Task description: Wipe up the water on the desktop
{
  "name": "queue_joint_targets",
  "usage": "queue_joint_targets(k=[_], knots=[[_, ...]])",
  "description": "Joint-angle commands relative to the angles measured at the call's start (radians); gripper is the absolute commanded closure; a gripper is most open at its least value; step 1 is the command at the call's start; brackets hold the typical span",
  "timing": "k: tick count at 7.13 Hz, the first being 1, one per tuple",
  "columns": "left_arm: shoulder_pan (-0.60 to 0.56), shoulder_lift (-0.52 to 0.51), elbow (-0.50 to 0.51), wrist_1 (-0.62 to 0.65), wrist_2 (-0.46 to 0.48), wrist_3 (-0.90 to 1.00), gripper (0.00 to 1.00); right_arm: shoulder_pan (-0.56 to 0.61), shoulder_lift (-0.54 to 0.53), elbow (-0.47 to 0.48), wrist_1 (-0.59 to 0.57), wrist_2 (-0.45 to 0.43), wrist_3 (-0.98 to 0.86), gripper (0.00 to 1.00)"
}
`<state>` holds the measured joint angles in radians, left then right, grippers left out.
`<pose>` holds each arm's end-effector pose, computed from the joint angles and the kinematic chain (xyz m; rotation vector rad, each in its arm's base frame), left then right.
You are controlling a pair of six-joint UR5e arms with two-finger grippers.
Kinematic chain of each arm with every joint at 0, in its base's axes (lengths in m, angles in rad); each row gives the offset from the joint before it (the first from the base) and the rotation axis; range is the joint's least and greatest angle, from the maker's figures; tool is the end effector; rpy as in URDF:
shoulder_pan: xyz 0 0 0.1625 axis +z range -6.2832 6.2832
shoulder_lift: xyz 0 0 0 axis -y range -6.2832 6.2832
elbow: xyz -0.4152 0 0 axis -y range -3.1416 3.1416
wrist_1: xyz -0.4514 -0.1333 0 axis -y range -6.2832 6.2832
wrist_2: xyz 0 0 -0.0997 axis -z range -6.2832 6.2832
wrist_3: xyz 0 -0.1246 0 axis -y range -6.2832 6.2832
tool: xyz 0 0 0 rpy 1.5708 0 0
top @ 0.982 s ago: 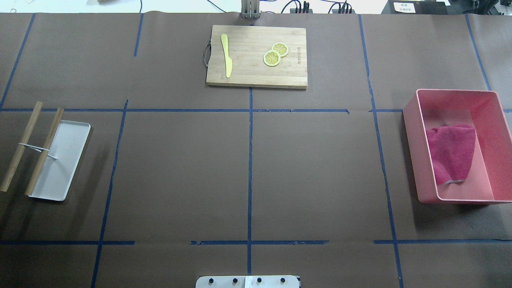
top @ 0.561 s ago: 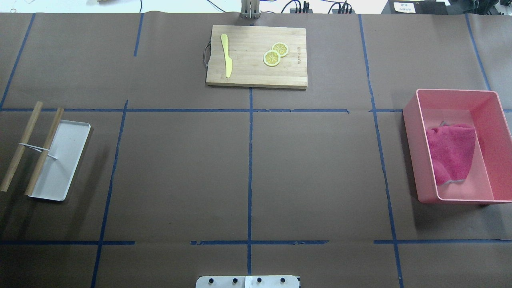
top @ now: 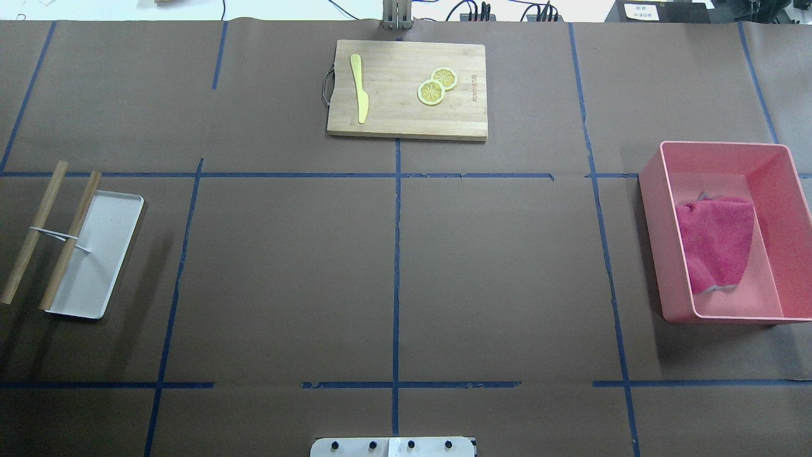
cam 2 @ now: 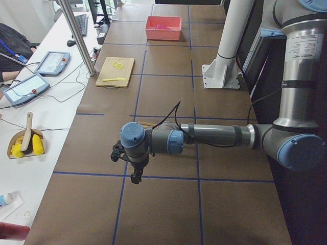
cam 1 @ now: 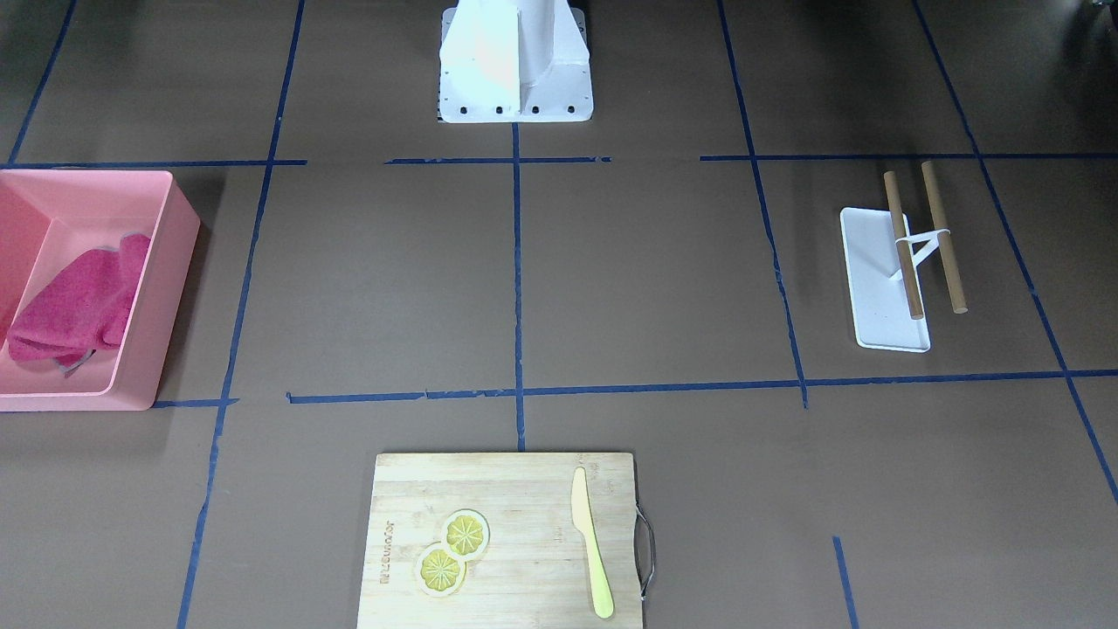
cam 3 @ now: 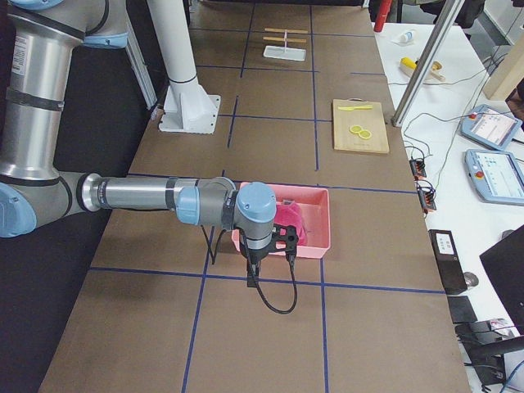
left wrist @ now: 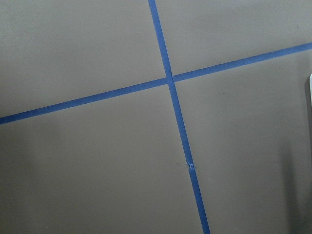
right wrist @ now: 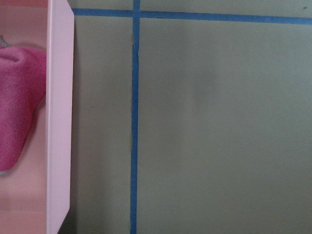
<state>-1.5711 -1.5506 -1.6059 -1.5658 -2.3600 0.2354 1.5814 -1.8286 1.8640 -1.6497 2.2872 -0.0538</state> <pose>-0.0450 -0.5435 0.6577 0.1024 0.7844 0.2267 0.0561 -0.4402 0.6462 -0.0185 -0.7173 -0.0257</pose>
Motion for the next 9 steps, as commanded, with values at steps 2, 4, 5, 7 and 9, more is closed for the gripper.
queue_joint_targets(k=[2,4,5,7,9], knots=[[-0.001,0.003,-0.005,-0.005,-0.002,0.010,0.00,-0.004,0.000,0.001,0.001,0.015,-0.003,0.00],[0.000,0.001,0.004,-0.010,0.001,0.007,0.00,-0.006,0.000,0.000,0.001,0.014,-0.001,0.00],[0.000,0.009,0.009,-0.008,0.002,0.005,0.00,-0.006,0.000,0.000,-0.001,0.018,0.000,0.00],[-0.001,0.011,0.000,-0.008,0.002,0.004,0.00,-0.006,0.000,0.000,0.001,0.023,-0.001,0.00],[-0.001,0.007,0.006,-0.008,0.002,0.004,0.00,-0.012,0.000,-0.002,0.001,0.021,-0.008,0.00]])
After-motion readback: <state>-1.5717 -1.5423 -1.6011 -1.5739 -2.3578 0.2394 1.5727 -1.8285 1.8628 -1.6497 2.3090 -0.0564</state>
